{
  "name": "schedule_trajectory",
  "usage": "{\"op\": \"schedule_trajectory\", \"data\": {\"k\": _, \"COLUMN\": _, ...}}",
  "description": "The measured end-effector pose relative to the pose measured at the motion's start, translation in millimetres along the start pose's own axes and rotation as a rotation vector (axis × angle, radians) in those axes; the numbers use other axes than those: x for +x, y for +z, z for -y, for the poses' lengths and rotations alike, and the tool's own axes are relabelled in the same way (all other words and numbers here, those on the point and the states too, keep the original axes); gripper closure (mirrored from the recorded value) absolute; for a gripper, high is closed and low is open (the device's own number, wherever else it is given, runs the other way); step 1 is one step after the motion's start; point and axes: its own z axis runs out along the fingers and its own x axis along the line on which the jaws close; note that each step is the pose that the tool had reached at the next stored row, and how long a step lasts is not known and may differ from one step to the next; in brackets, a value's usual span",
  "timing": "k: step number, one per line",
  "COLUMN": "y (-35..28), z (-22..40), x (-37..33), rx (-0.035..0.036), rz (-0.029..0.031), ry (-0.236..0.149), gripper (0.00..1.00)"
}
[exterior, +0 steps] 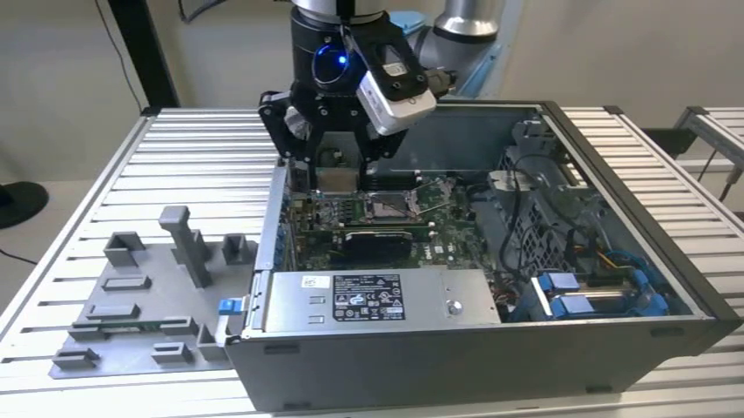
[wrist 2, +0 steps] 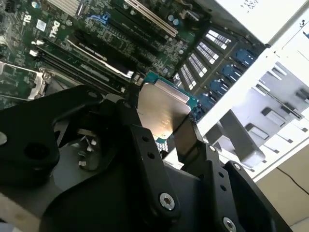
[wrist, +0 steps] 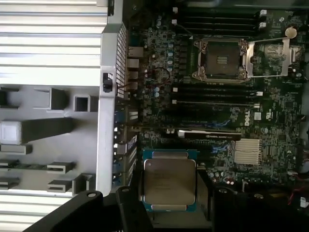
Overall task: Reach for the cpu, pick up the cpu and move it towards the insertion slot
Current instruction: 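Pick up the cpu and move it towards the insertion slot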
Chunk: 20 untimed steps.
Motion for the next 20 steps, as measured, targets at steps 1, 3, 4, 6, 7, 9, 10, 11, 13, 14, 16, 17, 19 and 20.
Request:
{"op": "schedule_trajectory", "data": {"k": 1, "y": -0.1, "z": 0.0, "x": -4.6, "rx": -0.0001, "rz": 0.0001, "ry": 0.0, "gripper": 1.0}}
{"op": "schedule_trajectory", "data": {"k": 3, "y": -0.4, "z": 0.1, "x": -13.5, "rx": -0.0001, "rz": 0.0, "ry": 0.0, "gripper": 1.0}}
{"op": "schedule_trajectory", "data": {"k": 4, "y": -0.5, "z": 0.2, "x": -17.9, "rx": 0.0, "rz": 0.0, "ry": 0.0, "gripper": 1.0}}
{"op": "schedule_trajectory", "data": {"k": 6, "y": -0.8, "z": 0.3, "x": -27.0, "rx": -0.0001, "rz": 0.0001, "ry": 0.0, "gripper": 1.0}}
{"op": "schedule_trajectory", "data": {"k": 7, "y": -0.9, "z": 0.3, "x": -31.5, "rx": -0.0001, "rz": 0.0001, "ry": 0.0, "gripper": 1.0}}
{"op": "schedule_trajectory", "data": {"k": 9, "y": -1.2, "z": 0.4, "x": -40.6, "rx": 0.0, "rz": 0.0001, "ry": 0.0, "gripper": 1.0}}
{"op": "schedule_trajectory", "data": {"k": 10, "y": -1.4, "z": 0.5, "x": -45.3, "rx": 0.0, "rz": 0.0, "ry": 0.0, "gripper": 1.0}}
{"op": "schedule_trajectory", "data": {"k": 11, "y": -1.6, "z": 0.5, "x": -49.7, "rx": 0.0, "rz": 0.0, "ry": 0.0, "gripper": 1.0}}
{"op": "schedule_trajectory", "data": {"k": 13, "y": -1.8, "z": 0.6, "x": -58.9, "rx": 0.0, "rz": 0.0, "ry": 0.0, "gripper": 1.0}}
{"op": "schedule_trajectory", "data": {"k": 14, "y": -2.0, "z": 0.7, "x": -63.6, "rx": -0.0001, "rz": 0.0001, "ry": 0.0, "gripper": 1.0}}
{"op": "schedule_trajectory", "data": {"k": 16, "y": -2.3, "z": 0.8, "x": -72.3, "rx": 0.0, "rz": 0.0, "ry": 0.0, "gripper": 1.0}}
{"op": "schedule_trajectory", "data": {"k": 17, "y": -2.4, "z": 0.8, "x": -77.2, "rx": 0.0, "rz": 0.0, "ry": 0.0, "gripper": 1.0}}
{"op": "schedule_trajectory", "data": {"k": 19, "y": -2.7, "z": 1.0, "x": -86.0, "rx": 0.0, "rz": 0.0, "ry": 0.0, "gripper": 1.0}}
{"op": "schedule_trajectory", "data": {"k": 20, "y": -2.8, "z": 1.0, "x": -90.2, "rx": 0.0, "rz": 0.0, "ry": 0.0, "gripper": 1.0}}
